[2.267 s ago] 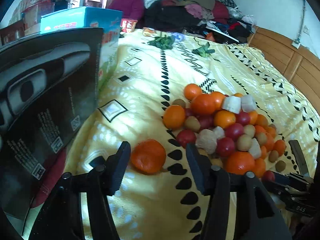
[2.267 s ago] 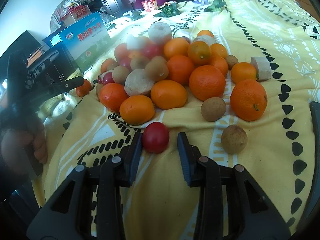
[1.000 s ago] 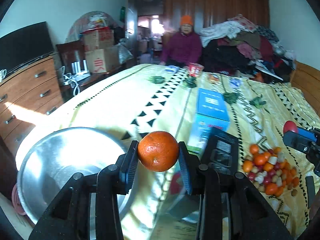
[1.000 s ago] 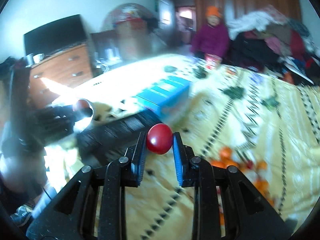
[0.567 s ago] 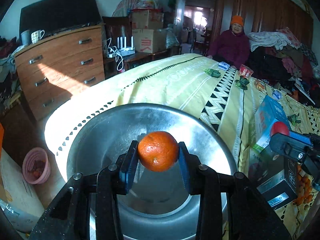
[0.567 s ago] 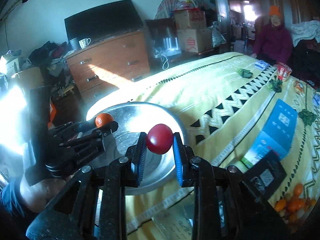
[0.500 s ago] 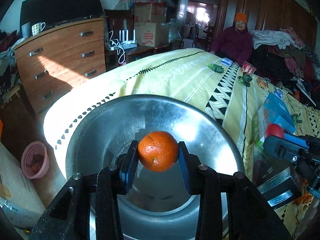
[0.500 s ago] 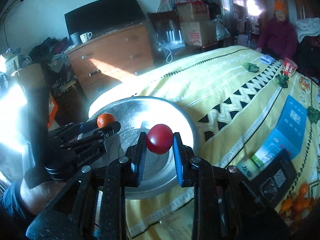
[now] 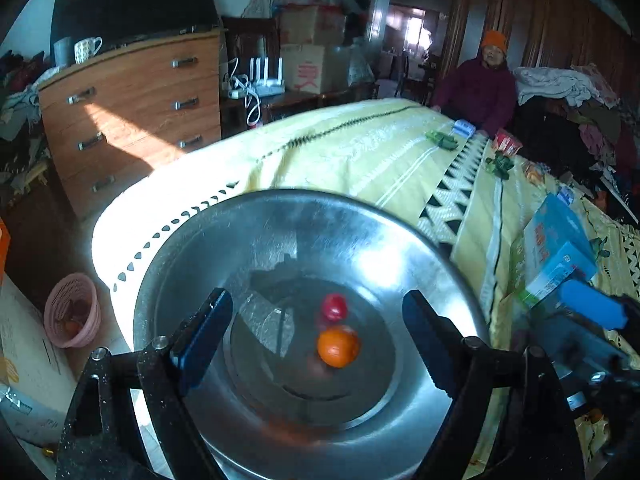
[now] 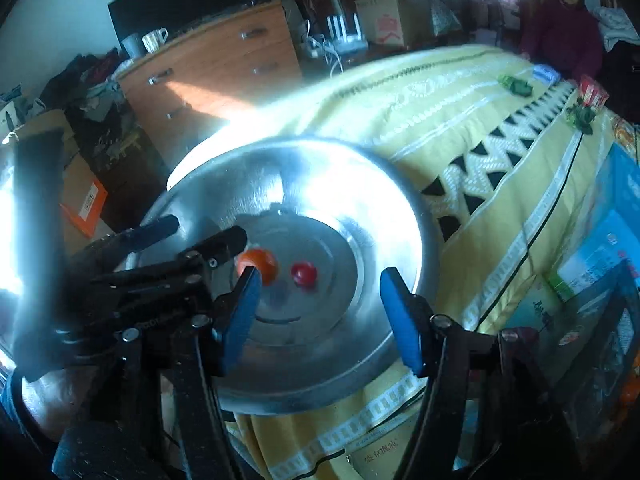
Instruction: Organize fruits
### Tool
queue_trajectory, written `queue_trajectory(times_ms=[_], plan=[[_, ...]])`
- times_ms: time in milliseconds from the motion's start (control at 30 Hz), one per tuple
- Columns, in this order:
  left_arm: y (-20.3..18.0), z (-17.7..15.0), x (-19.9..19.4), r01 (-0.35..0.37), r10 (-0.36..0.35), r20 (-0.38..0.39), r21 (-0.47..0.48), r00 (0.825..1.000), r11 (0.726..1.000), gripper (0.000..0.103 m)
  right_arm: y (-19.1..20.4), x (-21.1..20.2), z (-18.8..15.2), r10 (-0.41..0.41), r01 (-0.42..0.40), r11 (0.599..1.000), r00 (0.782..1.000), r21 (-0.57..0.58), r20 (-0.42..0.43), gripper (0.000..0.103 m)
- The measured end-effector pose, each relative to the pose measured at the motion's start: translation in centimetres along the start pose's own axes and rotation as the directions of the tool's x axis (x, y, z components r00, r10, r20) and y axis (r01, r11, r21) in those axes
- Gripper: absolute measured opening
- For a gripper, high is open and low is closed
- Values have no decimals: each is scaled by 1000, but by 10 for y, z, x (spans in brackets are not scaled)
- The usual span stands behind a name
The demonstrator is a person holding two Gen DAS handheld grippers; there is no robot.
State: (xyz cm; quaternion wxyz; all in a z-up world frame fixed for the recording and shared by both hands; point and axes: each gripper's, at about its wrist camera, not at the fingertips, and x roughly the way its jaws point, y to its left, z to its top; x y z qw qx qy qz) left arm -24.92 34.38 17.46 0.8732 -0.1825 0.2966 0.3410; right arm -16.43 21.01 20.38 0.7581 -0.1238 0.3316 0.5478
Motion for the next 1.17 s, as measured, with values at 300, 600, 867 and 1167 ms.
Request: queue_trajectory(times_ms=[300,600,867,1167], plan=[[-190,-50,-104,404,-439,101,252,893,879,103,-88,-199,-138,-479,424,873,836,240,268,103],[-337,-211,29,446,-304,-367,408,879,796,103,-244,-193,-313,-562,608,661,789,439,-246,102],[-343,-234,53,371,-240,-319,457,917,809,103,-262,-178,-332,-538,592,667,803,452,-257,103],[-345,-234,54,386,-264,-316,433,911,815,103,-267,-180,-342,-528,567,676,818,471,-227,103]])
